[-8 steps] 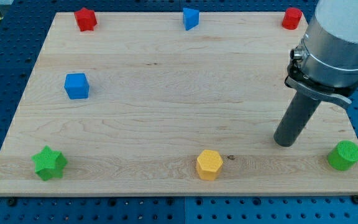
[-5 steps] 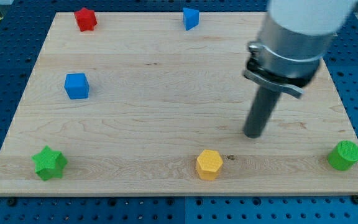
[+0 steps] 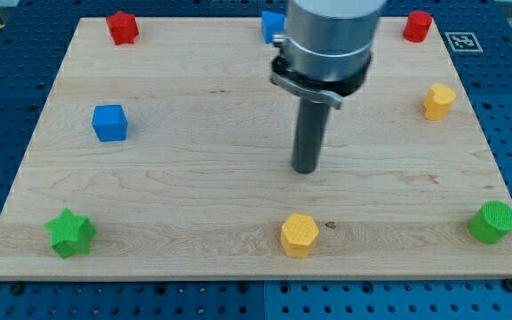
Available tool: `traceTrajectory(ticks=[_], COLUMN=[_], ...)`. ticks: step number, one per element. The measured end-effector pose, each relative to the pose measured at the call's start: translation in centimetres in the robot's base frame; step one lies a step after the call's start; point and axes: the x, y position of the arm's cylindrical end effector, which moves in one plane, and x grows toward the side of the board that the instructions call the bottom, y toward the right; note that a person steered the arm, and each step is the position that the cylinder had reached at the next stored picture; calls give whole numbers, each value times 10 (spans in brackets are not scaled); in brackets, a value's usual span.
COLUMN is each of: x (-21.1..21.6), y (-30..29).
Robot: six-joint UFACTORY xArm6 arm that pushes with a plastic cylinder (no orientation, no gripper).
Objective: Point your arm to the blue cube
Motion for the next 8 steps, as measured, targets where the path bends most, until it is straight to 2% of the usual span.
traceTrajectory(ticks=[1,3,5,6,7,8], x=[-1,-1,3,18,8,-7], y=[-34,-44,-91,-143,-217,-233])
